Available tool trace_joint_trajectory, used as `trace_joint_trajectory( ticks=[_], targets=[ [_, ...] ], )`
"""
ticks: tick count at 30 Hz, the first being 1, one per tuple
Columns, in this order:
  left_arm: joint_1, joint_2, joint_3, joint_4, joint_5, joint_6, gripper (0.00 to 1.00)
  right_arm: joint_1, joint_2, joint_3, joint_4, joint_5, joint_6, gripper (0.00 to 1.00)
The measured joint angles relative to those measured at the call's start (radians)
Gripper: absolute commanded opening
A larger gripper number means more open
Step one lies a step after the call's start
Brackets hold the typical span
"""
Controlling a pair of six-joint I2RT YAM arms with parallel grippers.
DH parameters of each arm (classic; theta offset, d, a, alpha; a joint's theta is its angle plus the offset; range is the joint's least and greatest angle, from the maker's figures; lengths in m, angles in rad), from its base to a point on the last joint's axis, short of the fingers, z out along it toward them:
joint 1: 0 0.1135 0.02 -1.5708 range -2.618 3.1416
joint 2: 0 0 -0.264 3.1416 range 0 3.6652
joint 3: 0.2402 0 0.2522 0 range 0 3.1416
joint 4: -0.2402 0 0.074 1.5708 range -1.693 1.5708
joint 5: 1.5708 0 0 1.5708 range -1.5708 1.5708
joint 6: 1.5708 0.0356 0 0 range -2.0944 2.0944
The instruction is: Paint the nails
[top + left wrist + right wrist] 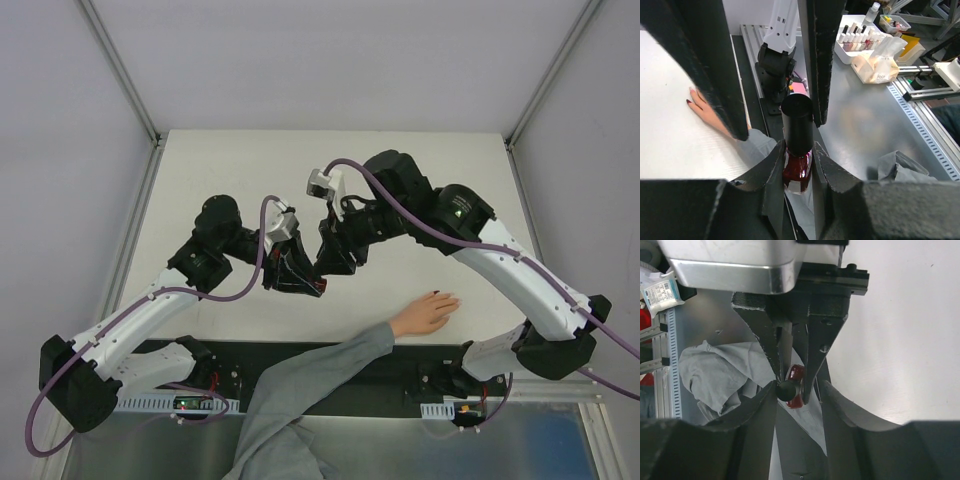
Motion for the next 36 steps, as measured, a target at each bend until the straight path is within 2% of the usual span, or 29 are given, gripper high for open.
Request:
trace_joint_trajectory(
  ticks=[2, 5, 6, 7, 13, 16, 20, 22, 23, 25, 27, 28, 29, 32, 36],
  targets=[
    [0.0, 0.0, 0.0, 0.0, 0.0, -0.001, 0.0, 0.0, 0.002, 0.0, 0.0, -0.017, 0.0, 0.34],
    [0.0, 0.0, 0.0, -0.003, -0.011, 0.003, 0.0, 0.0, 0.002, 0.0, 0.001, -0.044, 0.0, 0.18],
    [0.0, 0.0, 0.002, -0.009, -0.019, 0.008, 0.0, 0.0, 0.002, 0.0, 0.003, -0.051, 0.002, 0.05],
    [0.0, -0.001, 0.004, -0.019, -0.024, 0.011, 0.0, 0.0, 0.002, -0.002, 0.006, -0.052, 0.0, 0.01],
    [0.006, -0.046, 0.005, -0.129, -0.157, 0.063, 0.0, -0.003, -0.029, -0.08, 0.09, -0.021, 0.019, 0.0],
    [0.006, -0.109, -0.021, -0.195, -0.349, 0.111, 0.0, 0.041, -0.06, -0.143, 0.17, 0.158, 0.073, 0.01],
    [0.006, -0.18, -0.056, -0.242, -0.609, 0.174, 0.0, 0.246, 0.054, -0.018, 0.105, 0.777, 0.357, 0.0],
    [0.006, -0.199, -0.061, -0.278, -0.701, 0.202, 0.0, 0.314, 0.109, 0.011, 0.096, 0.992, 0.474, 0.0],
    [0.006, -0.201, -0.065, -0.286, -0.727, 0.212, 0.0, 0.339, 0.127, 0.01, 0.1, 1.078, 0.52, 0.1],
    [0.005, -0.198, -0.069, -0.291, -0.756, 0.225, 0.0, 0.352, 0.14, 0.002, 0.107, 1.148, 0.563, 0.21],
    [0.005, -0.188, -0.069, -0.278, -0.763, 0.233, 0.0, 0.343, 0.139, -0.003, 0.119, 1.157, 0.576, 0.35],
    [0.005, -0.182, -0.069, -0.266, -0.762, 0.235, 0.0, 0.335, 0.134, -0.007, 0.123, 1.147, 0.568, 0.38],
    [0.005, -0.177, -0.067, -0.255, -0.762, 0.236, 0.0, 0.329, 0.124, -0.012, 0.115, 1.129, 0.559, 0.48],
    [0.015, -0.126, -0.023, -0.248, -0.724, 0.237, 0.0, 0.305, 0.067, -0.045, 0.066, 1.051, 0.481, 0.57],
    [0.019, -0.064, 0.023, -0.241, -0.607, 0.235, 0.0, 0.269, -0.037, -0.058, 0.034, 0.904, 0.366, 0.6]
  ],
)
